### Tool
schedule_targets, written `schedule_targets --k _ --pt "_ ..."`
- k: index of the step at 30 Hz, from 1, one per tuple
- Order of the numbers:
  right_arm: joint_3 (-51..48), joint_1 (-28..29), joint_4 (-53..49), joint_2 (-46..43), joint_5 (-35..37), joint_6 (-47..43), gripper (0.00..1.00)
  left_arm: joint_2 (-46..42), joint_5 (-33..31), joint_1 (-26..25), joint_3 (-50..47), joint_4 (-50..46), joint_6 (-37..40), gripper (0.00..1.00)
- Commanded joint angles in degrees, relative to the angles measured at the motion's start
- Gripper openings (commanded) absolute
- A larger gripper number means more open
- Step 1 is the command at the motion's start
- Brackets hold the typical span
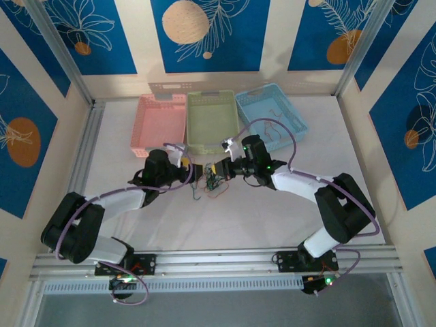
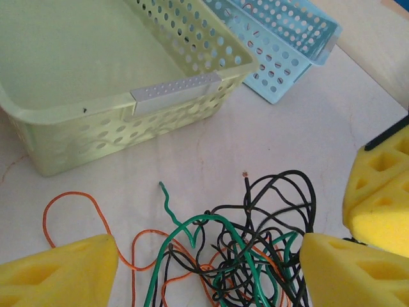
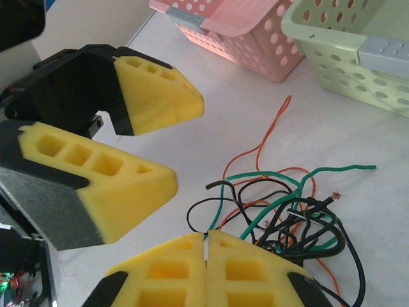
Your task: Untangle the cables
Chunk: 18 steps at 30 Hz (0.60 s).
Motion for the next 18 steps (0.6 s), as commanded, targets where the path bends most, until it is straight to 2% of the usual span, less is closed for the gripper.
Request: schedule_targets --k 1,5,11,16,18 --pt "2.1 0.7 -1.2 0.5 -1.0 -1.8 0.00 2.1 -2.1 -2.9 3.6 -2.8 3.0 0.69" --pt "1.9 1.2 -1.2 0.2 -0.8 -2.3 0.00 4.3 -4.8 -5.7 6.4 -6.6 6.3 0.72" --pt "2.0 1.3 -1.2 0.2 -1.4 -2.3 0.00 5.5 -7.9 -6.2 7.7 -8.6 6.5 0.73" --pt "1.9 1.5 -1.0 0.2 -2.6 -2.7 0.00 6.3 -9.8 -6.2 8.5 -9.8 6.5 0.69" --pt "1.7 1.5 -0.7 0.1 -3.2 -2.8 0.00 5.7 -11.3 -6.3 8.2 -9.7 6.5 0.64"
